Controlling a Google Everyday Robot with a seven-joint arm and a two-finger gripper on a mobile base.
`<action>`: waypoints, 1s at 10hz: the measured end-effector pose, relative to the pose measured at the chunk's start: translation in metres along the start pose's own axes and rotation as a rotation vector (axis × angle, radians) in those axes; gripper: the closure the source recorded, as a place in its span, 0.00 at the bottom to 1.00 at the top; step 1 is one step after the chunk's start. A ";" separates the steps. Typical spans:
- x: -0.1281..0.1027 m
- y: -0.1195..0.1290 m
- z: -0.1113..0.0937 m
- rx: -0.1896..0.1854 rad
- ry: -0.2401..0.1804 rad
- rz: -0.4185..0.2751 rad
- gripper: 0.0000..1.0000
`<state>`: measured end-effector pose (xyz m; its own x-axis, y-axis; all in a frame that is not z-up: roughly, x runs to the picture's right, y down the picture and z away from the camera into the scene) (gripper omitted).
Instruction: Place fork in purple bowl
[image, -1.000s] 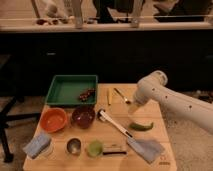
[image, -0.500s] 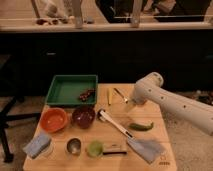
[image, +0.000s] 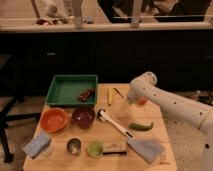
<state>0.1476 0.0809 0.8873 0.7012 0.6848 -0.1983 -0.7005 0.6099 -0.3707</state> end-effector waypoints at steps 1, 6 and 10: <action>-0.004 0.001 0.007 -0.009 0.007 0.004 0.20; -0.011 0.000 0.038 -0.052 0.048 0.012 0.20; -0.001 -0.009 0.057 -0.084 0.073 0.047 0.20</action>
<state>0.1452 0.0974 0.9426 0.6779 0.6793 -0.2813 -0.7212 0.5401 -0.4338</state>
